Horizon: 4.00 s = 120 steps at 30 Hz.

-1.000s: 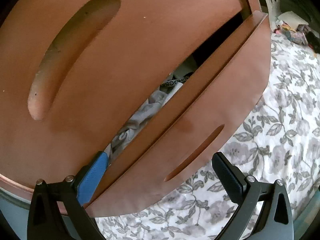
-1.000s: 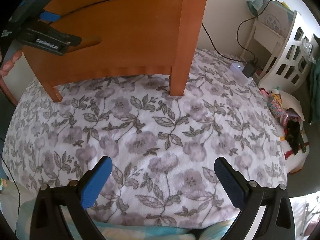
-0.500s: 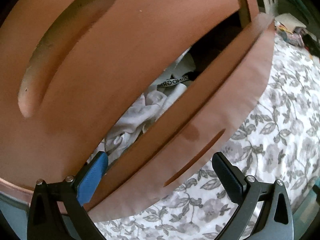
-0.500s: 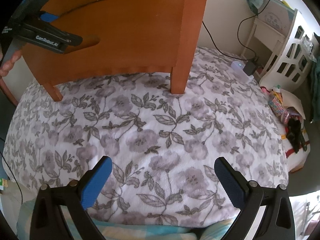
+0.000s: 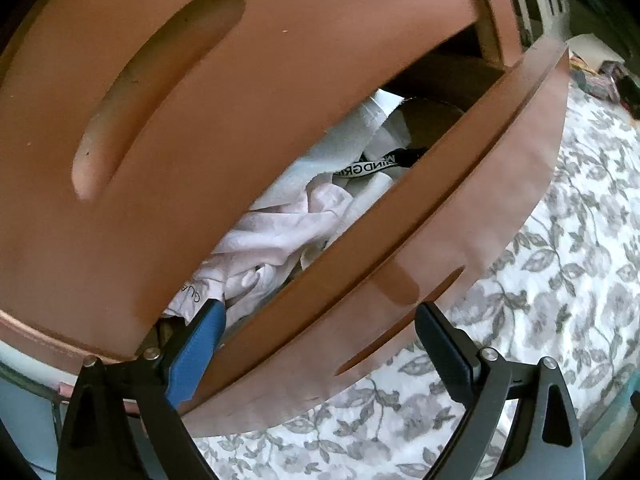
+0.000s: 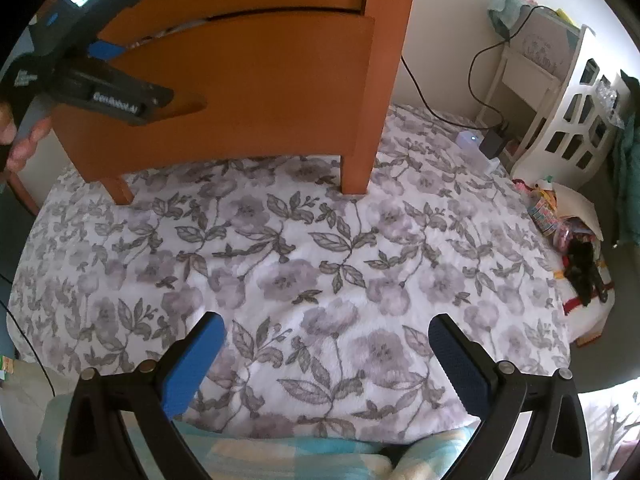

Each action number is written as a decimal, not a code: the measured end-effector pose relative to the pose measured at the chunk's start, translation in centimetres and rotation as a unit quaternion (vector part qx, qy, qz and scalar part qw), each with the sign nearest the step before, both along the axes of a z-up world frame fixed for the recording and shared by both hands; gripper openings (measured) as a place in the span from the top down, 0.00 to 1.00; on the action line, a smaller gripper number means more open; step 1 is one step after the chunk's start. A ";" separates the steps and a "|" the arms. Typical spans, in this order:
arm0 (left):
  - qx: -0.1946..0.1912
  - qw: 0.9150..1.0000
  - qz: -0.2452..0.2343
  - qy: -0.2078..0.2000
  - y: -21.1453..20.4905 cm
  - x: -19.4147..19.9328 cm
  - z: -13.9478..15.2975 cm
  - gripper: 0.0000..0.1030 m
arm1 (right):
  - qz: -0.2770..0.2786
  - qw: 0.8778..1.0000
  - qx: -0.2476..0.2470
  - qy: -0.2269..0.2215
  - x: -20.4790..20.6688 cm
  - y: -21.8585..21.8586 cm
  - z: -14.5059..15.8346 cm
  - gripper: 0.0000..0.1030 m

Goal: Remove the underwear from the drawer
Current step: 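Move the left tool to the top drawer front and pull it open, then pull the top drawer further out with the left tool, exposing clothes, then reach the right gripper into the drawer and grasp the white cloth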

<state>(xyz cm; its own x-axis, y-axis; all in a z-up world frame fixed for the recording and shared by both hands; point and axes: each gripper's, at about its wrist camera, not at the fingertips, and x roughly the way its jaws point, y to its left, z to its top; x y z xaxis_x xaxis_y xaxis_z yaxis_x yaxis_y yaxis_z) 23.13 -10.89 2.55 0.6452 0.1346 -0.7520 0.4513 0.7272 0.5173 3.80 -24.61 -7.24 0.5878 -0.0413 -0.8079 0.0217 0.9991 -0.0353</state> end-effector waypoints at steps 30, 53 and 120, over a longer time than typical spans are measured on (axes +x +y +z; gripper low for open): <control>-0.015 1.000 -0.012 0.020 1.5 -6.9 4.0 0.07 | 0.006 0.999 0.000 -0.031 -6.0 0.5 2.3 0.00; -0.025 0.999 -0.023 0.028 1.3 -9.9 3.0 0.07 | 0.008 0.998 -0.004 -0.059 -9.0 1.2 3.8 0.00; -0.326 0.921 0.202 -0.066 12.9 -18.8 1.5 0.00 | 0.084 0.974 0.037 -0.209 -2.0 2.2 15.3 0.00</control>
<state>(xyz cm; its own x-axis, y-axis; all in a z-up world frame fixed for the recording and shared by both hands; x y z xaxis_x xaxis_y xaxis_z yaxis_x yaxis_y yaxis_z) 4.32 2.06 4.07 0.7337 -0.0695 -0.6759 0.0404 0.9975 -0.0587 1.80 -22.41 8.11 0.8598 0.1324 -0.4932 -0.1449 0.9894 0.0129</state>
